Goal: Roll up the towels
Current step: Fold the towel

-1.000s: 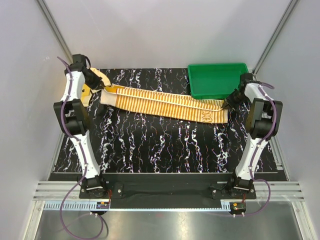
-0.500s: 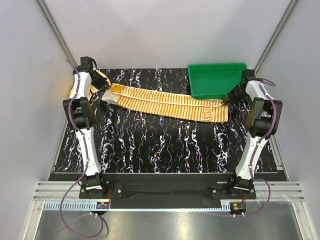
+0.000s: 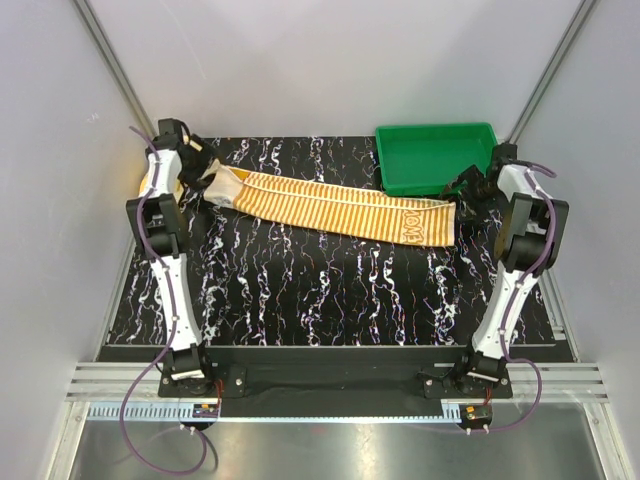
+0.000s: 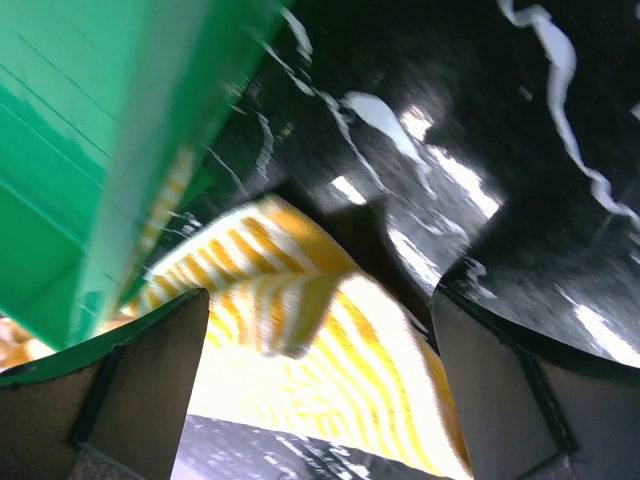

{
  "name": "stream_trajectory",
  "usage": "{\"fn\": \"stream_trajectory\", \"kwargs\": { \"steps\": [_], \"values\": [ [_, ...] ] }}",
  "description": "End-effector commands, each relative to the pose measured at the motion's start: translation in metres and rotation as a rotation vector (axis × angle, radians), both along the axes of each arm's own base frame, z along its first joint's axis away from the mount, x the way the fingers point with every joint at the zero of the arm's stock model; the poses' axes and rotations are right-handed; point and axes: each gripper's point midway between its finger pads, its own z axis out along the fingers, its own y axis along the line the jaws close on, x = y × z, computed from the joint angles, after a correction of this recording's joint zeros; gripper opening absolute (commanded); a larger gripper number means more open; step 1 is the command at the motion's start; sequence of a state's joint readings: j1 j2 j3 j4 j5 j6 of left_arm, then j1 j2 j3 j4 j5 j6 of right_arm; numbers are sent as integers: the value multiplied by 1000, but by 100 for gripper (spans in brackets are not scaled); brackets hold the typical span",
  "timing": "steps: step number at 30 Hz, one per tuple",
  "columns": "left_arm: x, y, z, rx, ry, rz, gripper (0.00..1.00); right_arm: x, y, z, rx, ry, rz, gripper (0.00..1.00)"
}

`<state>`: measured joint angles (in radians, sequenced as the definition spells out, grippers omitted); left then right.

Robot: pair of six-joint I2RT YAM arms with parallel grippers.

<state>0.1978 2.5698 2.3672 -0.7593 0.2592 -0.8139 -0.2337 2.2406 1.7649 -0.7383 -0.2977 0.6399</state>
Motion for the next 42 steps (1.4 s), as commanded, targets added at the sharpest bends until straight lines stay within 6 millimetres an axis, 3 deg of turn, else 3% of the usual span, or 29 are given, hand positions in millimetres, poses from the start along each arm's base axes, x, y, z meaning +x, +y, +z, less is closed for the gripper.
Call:
{"fn": "stream_trajectory", "kwargs": {
  "steps": [1, 2, 3, 4, 5, 6, 7, 8, 9, 11, 12, 14, 19, 20, 30, 33, 38, 40, 42],
  "values": [
    [-5, 3, 45, 23, -100, -50, 94, -13, -10, 15, -91, -31, 19, 100],
    [-12, 12, 69, 47, -134, -46, 95, -21, -15, 23, -133, -43, 13, 100],
    [-27, 15, 54, 43, -88, -40, 95, -26, -17, 27, -156, -48, 16, 100],
    [-33, 20, 59, 51, -92, -33, 95, -37, -17, 34, -171, -56, 14, 100],
    [-42, 31, 78, 65, -118, -13, 95, -38, -18, 39, -186, -78, 14, 100],
    [-57, 35, 65, 68, -78, -2, 95, -43, -18, 42, -194, -83, 18, 100],
    [-66, 38, 66, 79, -67, 4, 95, -48, -18, 54, -209, -107, 16, 100],
    [-74, 44, 81, 101, -87, 8, 95, -58, -18, 48, -218, -91, 18, 100],
    [-88, 45, 68, 115, -44, 15, 95, -64, -18, 50, -229, -91, 20, 100],
    [-101, 48, 80, 156, -52, 16, 95, -76, -18, 56, -252, -108, 13, 100],
    [-111, 50, 74, 174, -27, 23, 96, -80, -18, 58, -258, -117, 17, 100],
    [-118, 51, 82, 194, -39, 28, 96, -90, -16, 61, -262, -138, 15, 100],
    [-120, 39, 68, 140, -25, 3, 93, -99, 0, 47, -190, -130, 53, 100],
    [-118, 32, 58, 135, -4, -17, 92, -99, 5, 44, -164, -131, 65, 100],
    [-112, 6, 19, 135, 79, -80, 89, -108, 19, 12, -81, -72, 107, 94],
    [-111, 4, 10, 129, 96, -80, 86, -108, 21, 2, -64, -57, 114, 86],
    [-111, 6, -2, 131, 116, -78, 82, -106, 27, -10, -40, -45, 121, 65],
    [-111, 6, -5, 127, 119, -78, 76, -105, 27, -15, -38, -37, 121, 59],
    [-110, 4, -8, 121, 118, -83, 63, -105, 27, -19, -38, -30, 122, 46]
  ]
}}
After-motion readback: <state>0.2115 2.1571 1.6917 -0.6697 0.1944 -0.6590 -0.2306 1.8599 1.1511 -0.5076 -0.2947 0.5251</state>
